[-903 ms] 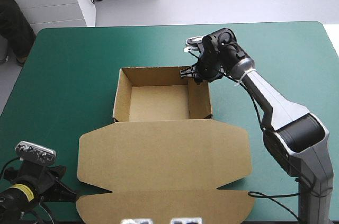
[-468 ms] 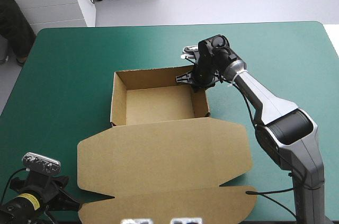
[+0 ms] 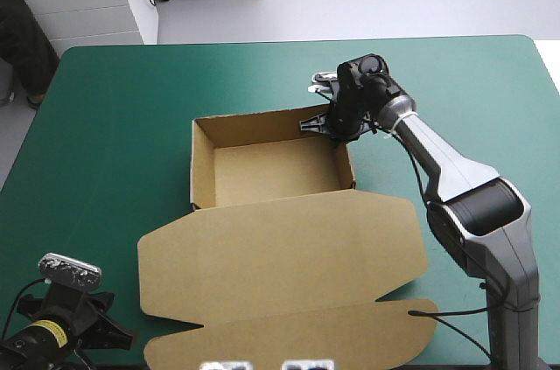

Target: Fold the box

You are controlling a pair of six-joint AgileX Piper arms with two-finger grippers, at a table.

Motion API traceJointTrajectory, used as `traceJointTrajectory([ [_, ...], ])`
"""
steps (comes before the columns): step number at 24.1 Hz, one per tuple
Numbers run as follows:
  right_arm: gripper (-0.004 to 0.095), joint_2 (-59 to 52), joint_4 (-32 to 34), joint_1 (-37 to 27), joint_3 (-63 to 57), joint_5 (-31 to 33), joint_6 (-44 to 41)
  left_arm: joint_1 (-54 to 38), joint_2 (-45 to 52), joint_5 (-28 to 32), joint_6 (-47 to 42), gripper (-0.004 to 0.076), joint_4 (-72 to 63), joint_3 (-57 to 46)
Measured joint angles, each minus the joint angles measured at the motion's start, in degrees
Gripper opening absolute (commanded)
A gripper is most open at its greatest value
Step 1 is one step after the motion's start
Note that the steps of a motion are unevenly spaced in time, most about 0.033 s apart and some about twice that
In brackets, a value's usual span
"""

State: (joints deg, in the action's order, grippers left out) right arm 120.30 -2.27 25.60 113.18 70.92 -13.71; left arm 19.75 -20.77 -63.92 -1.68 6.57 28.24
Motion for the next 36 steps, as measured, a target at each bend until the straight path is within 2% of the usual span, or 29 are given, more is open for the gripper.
traceJointTrajectory([
  [7,-0.0008,-4.9,3.1,-9.5,-0.5,0.1,2.7,0.0,0.0,0.0,0.0,-0.0008,0.0,0.0],
  [13,-0.0008,-10.3,5.8,-22.0,-5.3,0.0,6.1,0.0,0.0,0.0,0.0,-0.0008,0.0,0.0],
  [18,-0.0008,-11.9,6.3,-35.8,-10.6,-0.1,9.7,0.0,0.0,0.0,-0.5,-0.0008,0.1,0.0],
  [23,-0.0008,-11.6,7.6,-54.3,-11.6,0.1,11.5,0.0,0.0,1.2,-0.5,-0.0008,0.3,0.0],
  [25,-0.0006,-10.7,8.2,-58.2,-11.7,-0.1,11.5,0.0,0.0,1.4,-0.5,-0.0008,0.3,0.0],
  [27,0.0065,-9.6,9.9,-59.1,-11.7,-0.1,11.6,0.0,0.0,1.5,-0.5,-0.0008,0.2,0.0],
  [30,0.0291,-7.5,9.8,-59.2,-11.7,-0.3,11.5,0.0,0.0,1.5,-0.5,-0.0008,0.2,0.0],
  [31,0.0338,-6.7,9.5,-59.2,-11.7,-0.3,11.5,0.0,0.0,1.5,-0.5,-0.0008,0.2,0.0],
  [33,0.0379,-6.1,9.0,-59.2,-11.7,-0.3,11.6,0.0,0.0,1.5,-0.5,-0.0008,0.2,0.0],
  [36,0.0379,-6.1,8.9,-59.2,-11.7,-0.3,11.6,0.0,0.0,1.5,-0.5,-0.0008,0.2,0.0],
])
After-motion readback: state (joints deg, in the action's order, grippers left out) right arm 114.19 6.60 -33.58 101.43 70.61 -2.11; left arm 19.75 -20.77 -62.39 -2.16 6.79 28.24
